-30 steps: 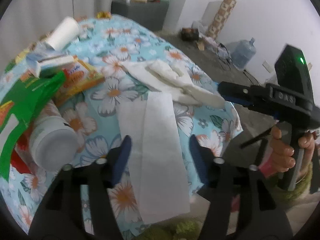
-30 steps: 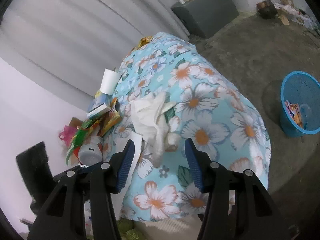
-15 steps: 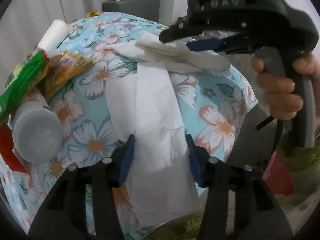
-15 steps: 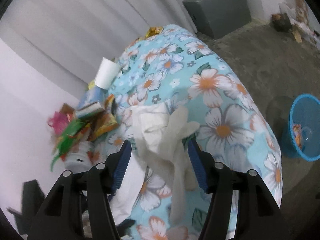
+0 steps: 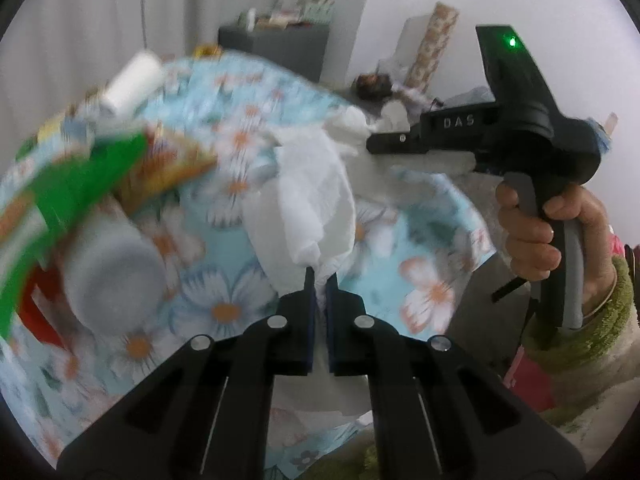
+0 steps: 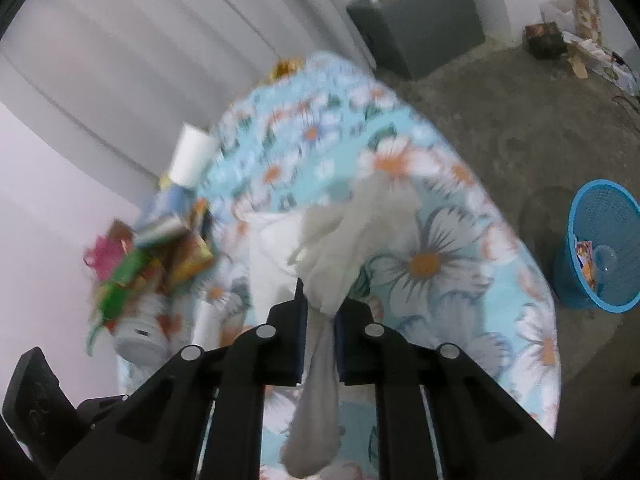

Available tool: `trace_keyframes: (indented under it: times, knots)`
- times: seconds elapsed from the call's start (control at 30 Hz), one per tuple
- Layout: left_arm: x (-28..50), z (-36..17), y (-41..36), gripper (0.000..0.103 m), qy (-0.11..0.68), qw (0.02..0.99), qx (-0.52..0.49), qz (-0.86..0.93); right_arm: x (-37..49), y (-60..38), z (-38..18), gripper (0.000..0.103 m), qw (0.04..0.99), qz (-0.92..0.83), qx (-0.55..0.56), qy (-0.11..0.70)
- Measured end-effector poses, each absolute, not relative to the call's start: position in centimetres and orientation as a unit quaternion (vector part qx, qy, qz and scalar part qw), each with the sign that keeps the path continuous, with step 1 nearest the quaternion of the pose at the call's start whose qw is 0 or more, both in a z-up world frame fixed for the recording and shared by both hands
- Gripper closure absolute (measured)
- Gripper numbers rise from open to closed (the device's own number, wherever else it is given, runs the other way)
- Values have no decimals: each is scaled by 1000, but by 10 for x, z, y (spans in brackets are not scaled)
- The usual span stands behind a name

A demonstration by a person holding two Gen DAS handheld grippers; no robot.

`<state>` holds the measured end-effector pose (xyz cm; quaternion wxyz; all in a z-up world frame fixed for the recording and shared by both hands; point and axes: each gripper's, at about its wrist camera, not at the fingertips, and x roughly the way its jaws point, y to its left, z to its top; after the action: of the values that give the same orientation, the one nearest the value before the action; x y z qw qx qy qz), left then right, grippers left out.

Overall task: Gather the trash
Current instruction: 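Carry tissue and paper sheet over the blue wastebasket and open both tools, then move both open tools back from the wastebasket to the bed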

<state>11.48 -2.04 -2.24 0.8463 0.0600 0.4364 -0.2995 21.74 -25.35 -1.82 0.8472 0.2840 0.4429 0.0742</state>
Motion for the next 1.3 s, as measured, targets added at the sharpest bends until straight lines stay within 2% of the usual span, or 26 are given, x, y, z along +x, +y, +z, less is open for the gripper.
trace_keyframes:
  times: [0.27,0.47,0.53,0.63,0.83,0.87,0.9,0.93,0.97,1.0,1.07,1.1,1.13,1.2,1.3]
  knots:
    - [126,32,-82,100,392,838,54,-376,157,-338,41,93,885,1,320,339]
    - [163,50,-191,100,421,769,21,-480,113,-427,42,92,879,-108,340,317]
    - [182,36,-237,100,457,736,15,-499,106,-453,31,90,867,-135,357,319]
    - [204,4,-303,87,506,705,28,-497,107,-487,6,90,851,-165,369,336]
    - [233,-70,-418,86,552,677,66,-483,133,-555,-60,90,813,-200,396,376]
    - [236,-76,-430,86,555,676,66,-480,142,-568,-75,86,807,-200,401,384]
    - [240,-86,-446,84,561,673,59,-479,147,-578,-87,81,801,-198,407,391]
    - [242,-94,-456,67,566,670,57,-476,152,-587,-98,68,793,-199,413,401]
    - [244,-103,-469,55,571,673,61,-467,161,-598,-115,54,780,-205,415,421]
    - [242,-108,-473,45,571,683,73,-449,166,-604,-126,49,774,-216,413,429]
    - [244,-115,-478,42,567,700,89,-424,175,-610,-140,37,767,-230,396,450]
    - [245,-118,-478,41,569,703,92,-418,178,-613,-149,36,762,-241,382,464]
    - [246,-119,-477,34,571,701,86,-418,179,-616,-155,35,758,-252,373,472]
    - [249,-115,-467,27,565,702,66,-427,173,-619,-163,35,751,-267,369,479]
    - [250,-106,-453,26,552,715,66,-424,155,-622,-161,35,751,-262,407,448]
